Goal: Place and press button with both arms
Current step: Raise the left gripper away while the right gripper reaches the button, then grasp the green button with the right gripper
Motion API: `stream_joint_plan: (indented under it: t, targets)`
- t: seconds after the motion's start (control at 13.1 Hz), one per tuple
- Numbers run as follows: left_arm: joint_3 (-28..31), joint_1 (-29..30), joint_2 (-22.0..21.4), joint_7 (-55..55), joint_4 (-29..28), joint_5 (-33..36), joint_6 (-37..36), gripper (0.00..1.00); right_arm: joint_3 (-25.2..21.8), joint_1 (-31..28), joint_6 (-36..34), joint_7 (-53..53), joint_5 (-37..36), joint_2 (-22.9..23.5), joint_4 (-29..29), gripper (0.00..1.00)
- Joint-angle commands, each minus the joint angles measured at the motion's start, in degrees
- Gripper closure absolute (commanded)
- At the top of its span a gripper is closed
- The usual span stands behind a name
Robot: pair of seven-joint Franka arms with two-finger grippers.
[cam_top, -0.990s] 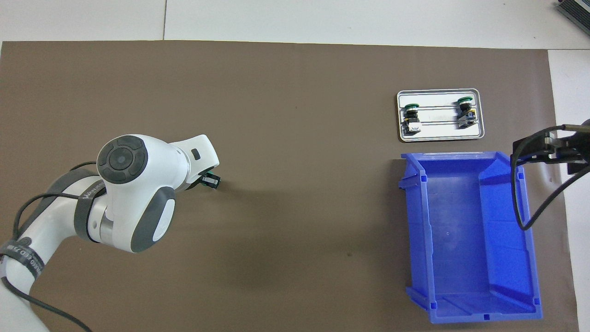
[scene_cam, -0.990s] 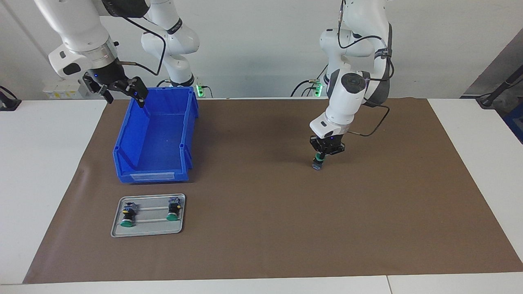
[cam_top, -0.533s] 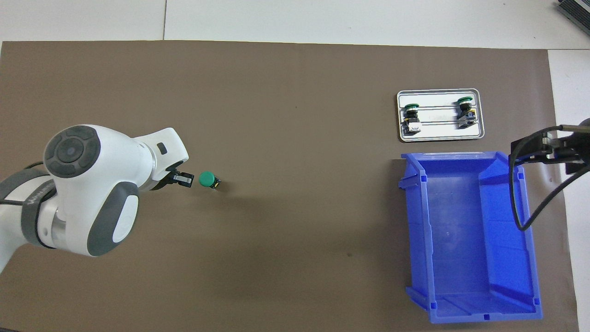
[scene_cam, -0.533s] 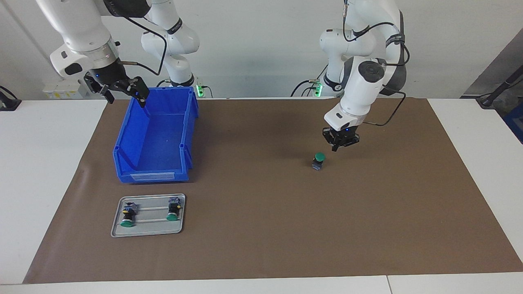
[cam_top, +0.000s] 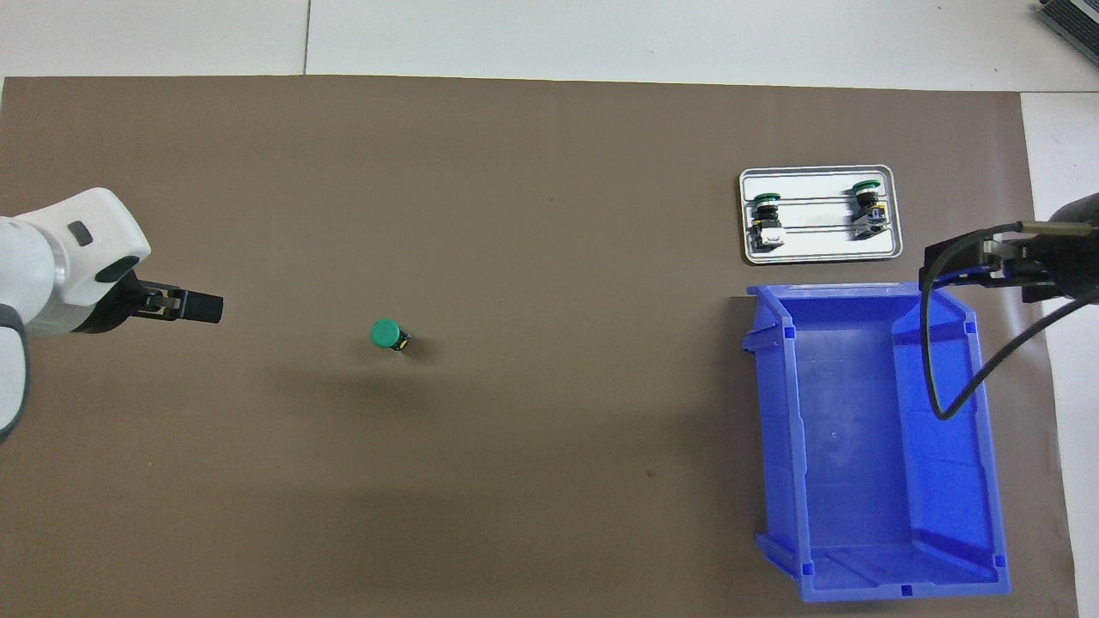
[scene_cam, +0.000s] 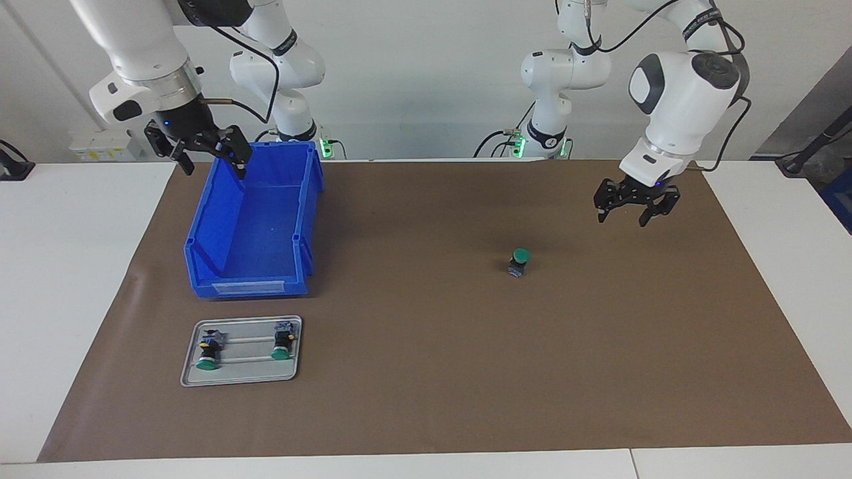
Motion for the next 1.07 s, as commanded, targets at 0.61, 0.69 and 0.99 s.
stream_joint_plan:
  t: [0.61, 0.69, 0.99]
  targets:
    - [-0.74, 2.59, 4.05, 0.09, 19.42, 1.56, -20.05, 0.00, 0.24, 30.44, 27.17, 43.44, -0.25, 18.74, 2.91, 0.00]
    - [-0.65, 2.50, 4.39, 0.45, 20.11, 1.56, -20.21, 0.00, 0.24, 31.86, 28.32, 45.39, -0.17, 20.24, 3.88, 0.00]
    - [-0.74, 2.59, 7.19, 0.54, 25.54, 1.56, -23.00, 0.00, 0.24, 38.10, 33.86, 51.38, -1.56, 24.81, 4.41, 0.00]
